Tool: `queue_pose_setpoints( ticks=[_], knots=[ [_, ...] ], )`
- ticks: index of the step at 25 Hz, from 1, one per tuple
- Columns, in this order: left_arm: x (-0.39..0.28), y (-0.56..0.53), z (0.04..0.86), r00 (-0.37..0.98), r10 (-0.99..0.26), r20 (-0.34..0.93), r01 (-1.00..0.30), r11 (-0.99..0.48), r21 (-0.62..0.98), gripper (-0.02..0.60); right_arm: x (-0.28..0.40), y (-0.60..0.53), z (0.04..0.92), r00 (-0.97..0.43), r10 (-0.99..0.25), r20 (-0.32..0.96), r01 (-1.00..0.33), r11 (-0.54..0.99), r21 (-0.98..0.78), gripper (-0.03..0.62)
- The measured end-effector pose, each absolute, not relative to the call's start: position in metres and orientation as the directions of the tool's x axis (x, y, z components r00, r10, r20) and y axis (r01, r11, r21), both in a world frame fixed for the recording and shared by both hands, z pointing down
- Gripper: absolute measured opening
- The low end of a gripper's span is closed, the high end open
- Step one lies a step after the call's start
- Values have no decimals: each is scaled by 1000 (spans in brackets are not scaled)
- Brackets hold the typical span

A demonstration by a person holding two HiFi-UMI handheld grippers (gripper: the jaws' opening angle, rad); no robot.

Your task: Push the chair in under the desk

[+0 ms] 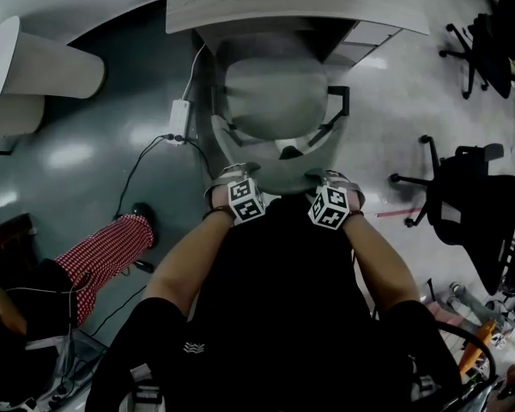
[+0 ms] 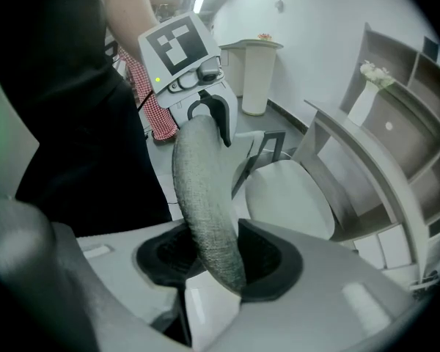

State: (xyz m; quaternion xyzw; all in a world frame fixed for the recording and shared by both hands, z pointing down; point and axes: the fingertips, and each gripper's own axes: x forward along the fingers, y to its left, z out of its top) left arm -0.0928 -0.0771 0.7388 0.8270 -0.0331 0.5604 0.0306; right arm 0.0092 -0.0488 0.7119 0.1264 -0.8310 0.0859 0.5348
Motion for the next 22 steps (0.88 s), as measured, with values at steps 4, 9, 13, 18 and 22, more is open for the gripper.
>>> queue_pose_setpoints(
  ticks=[4, 9, 13, 18, 22],
  knots=[
    [-95, -95, 738, 368, -22, 930, -90, -996, 12, 224, 7, -65, 712, -401, -116, 909, -301, 954, -11, 156],
    [-94, -120, 739, 372, -40, 927, -92, -996, -6, 225, 8, -89, 711, -404, -127, 906, -307, 952, -4, 156],
    [-87, -134, 738, 367, -31, 930, -94, -996, 4, 224, 15, -104, 711, -405, -116, 907, -303, 953, -13, 156],
    [-84, -157, 739, 362, -17, 932, -86, -996, 15, 224, 18, -127, 712, -405, -107, 908, -298, 954, -20, 156],
    [-80, -176, 740, 364, -20, 931, -90, -996, 14, 223, 22, -146, 714, -405, -103, 908, -292, 956, -22, 156]
  ],
)
